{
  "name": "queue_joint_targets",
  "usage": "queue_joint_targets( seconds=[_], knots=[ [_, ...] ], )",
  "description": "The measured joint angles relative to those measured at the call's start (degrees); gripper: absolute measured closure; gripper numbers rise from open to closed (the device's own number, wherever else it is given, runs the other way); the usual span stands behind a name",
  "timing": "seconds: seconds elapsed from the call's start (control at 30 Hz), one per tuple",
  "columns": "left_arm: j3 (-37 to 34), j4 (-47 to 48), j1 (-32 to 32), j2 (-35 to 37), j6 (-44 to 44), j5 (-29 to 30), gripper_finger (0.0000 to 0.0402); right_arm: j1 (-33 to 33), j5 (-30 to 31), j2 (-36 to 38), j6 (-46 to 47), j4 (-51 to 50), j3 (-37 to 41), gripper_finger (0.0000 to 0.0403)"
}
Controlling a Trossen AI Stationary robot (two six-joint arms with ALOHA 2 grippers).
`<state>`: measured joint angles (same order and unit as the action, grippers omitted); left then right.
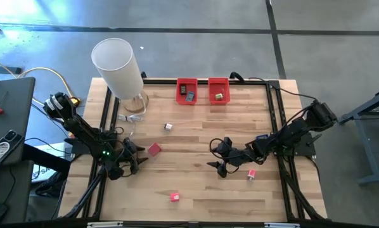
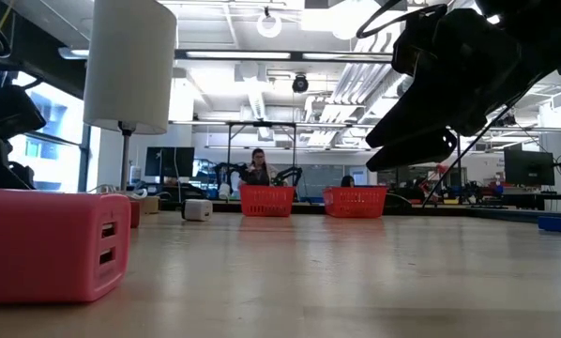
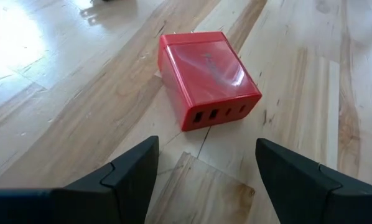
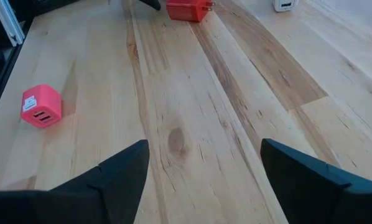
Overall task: Pick & Place Office items
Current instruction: Put the red charger adapter into the right red bin
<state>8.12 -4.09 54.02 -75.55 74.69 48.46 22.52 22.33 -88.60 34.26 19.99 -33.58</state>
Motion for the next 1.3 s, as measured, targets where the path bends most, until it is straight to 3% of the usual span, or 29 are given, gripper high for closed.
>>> queue_joint_targets(
  seconds=[0.5, 0.9, 1.3],
  knots=[
    [0.0, -0.4, 0.0, 0.0, 5.2, 1.5, 0.0144, 0.0, 0.0, 0.0, 0.0, 0.0, 0.0, 0.0105],
    [0.0, -0.4, 0.0, 0.0, 2.4, 1.4, 0.0141, 0.0, 0.0, 0.0, 0.0, 0.0, 0.0, 0.0105],
    [0.1, -2.0, 0.1, -1.5, 1.6, 1.6, 0.0049, 0.0, 0.0, 0.0, 0.0, 0.0, 0.0, 0.0105]
  ],
)
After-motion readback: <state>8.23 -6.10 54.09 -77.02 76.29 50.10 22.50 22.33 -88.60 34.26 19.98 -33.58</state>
